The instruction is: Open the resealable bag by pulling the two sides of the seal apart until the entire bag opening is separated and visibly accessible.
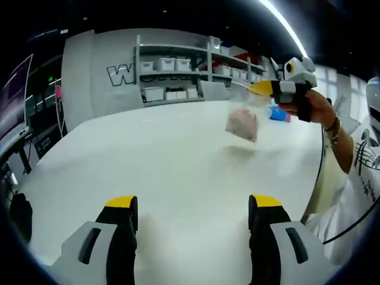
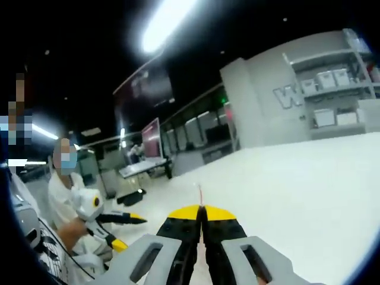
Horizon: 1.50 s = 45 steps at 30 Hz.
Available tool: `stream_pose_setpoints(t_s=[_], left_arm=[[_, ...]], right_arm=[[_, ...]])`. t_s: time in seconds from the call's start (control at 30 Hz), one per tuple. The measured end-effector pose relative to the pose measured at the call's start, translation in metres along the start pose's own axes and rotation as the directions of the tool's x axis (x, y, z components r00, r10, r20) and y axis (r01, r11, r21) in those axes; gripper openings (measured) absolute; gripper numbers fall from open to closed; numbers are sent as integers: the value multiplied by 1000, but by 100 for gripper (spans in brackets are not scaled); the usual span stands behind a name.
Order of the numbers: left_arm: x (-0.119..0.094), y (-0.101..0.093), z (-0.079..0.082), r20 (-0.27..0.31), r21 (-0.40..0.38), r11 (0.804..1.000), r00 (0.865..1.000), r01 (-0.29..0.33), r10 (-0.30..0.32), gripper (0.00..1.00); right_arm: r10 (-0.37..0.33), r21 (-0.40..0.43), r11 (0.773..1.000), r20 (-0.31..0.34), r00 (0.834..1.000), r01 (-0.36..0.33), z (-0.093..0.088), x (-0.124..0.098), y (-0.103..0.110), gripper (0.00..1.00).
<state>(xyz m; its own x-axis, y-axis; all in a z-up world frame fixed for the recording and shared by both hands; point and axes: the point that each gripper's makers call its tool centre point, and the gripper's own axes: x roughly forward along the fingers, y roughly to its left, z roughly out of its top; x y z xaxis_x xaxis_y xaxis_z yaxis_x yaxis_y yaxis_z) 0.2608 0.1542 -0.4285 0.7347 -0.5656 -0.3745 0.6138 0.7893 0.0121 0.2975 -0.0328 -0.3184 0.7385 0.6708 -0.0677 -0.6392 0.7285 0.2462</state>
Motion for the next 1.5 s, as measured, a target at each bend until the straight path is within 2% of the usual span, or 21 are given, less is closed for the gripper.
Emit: stream_pose_setpoints(t_s=[0.27, 0.4, 0.5, 1.0, 1.5], left_arm=[[0, 3, 5, 43, -23, 1000, 999, 2, -1, 75], [-1, 0, 17, 102, -19, 1000, 995, 14, -12, 75], [0, -2, 21, 115, -15, 1000, 993, 19, -17, 75], [5, -5, 21, 105, 4, 1000, 994, 28, -29, 75], [5, -6, 23, 106, 14, 999, 994, 29, -30, 75]], right_arm=[[1, 4, 1000, 6, 1000, -1, 3, 3, -1, 0], [-1, 6, 1000, 10, 1000, 1, 4, 3, -3, 0], [-7, 6, 1000, 11, 1000, 7, 6, 4, -7, 0], [-41, 5, 999, 5, 999, 41, 14, 12, -27, 0], [-53, 23, 998, -18, 998, 53, 7, 22, -36, 0]])
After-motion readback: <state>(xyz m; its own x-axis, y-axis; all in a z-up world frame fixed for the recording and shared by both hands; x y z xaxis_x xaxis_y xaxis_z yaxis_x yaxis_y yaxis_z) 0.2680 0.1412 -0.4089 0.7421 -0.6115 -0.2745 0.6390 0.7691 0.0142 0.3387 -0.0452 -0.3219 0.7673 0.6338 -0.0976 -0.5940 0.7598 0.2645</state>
